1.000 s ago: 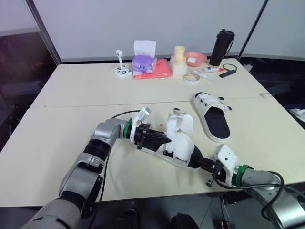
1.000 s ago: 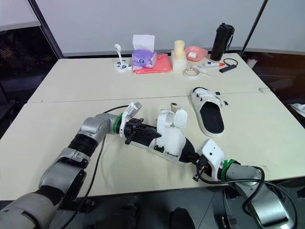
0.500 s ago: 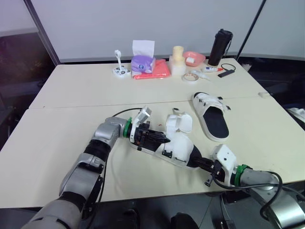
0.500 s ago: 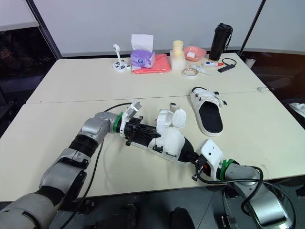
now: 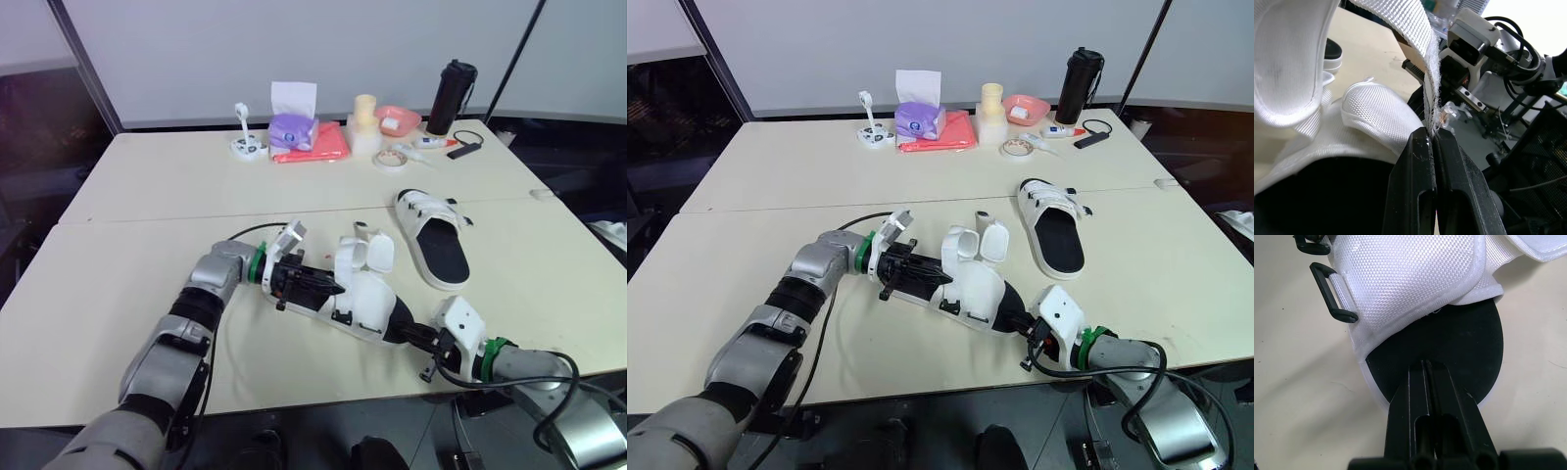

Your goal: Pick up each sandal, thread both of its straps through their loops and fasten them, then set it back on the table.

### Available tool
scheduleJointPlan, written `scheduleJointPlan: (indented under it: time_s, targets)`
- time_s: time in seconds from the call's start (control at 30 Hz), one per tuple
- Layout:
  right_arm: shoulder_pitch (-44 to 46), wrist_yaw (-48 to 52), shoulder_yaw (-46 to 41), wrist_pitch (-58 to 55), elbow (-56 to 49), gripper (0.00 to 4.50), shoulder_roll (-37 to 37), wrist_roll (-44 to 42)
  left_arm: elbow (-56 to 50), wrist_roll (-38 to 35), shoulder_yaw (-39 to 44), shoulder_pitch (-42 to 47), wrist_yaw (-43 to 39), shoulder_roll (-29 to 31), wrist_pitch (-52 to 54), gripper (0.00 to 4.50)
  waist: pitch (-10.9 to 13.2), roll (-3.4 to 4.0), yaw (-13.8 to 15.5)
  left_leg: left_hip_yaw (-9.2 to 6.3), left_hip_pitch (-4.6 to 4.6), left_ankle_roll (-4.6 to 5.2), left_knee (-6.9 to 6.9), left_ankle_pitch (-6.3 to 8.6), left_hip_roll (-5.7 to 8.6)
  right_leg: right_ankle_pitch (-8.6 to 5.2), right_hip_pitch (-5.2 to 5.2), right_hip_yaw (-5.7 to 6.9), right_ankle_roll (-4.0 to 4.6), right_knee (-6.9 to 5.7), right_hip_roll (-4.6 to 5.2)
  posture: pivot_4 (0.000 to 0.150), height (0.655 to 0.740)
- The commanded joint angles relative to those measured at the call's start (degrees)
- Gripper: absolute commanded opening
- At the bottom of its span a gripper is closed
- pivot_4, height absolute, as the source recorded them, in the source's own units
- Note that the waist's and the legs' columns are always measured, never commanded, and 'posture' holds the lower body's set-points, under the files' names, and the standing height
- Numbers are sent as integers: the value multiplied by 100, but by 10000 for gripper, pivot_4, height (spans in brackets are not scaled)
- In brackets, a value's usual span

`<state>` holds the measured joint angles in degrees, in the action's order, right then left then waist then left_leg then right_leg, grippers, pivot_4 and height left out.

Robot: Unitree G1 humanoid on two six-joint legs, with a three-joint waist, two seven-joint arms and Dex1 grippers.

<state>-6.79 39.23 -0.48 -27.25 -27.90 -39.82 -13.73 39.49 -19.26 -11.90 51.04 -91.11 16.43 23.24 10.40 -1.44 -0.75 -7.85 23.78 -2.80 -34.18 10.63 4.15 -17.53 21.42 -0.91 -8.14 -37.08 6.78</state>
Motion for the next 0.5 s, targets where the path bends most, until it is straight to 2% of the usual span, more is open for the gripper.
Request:
scheduleJointPlan:
  time_s: [0.03, 0.3, 0.5]
  targets:
    - [-90, -2, 132, -108, 55, 0, 17, 52, 17, -35, 191, 169, -24, 47, -61, 239, 0, 0, -1, 0, 0, 0, 0, 0, 0, 0, 0, 0, 0, 0, 0, 1500, 7400]
    - [-82, 9, 131, -93, 86, 0, -3, 64, -258, -184, 311, 233, -135, 70, -67, 239, 0, 0, -2, 0, -1, 0, -1, 0, 0, 0, 0, 0, 0, -2, 0, 1500, 7400]
    - [-59, 15, 147, -86, 99, 0, -6, 75, -437, -219, 41, 136, -139, 185, -301, 239, 0, 0, -3, 0, -1, 0, -1, 0, 0, 0, 0, 0, 0, -3, 0, 1500, 7400]
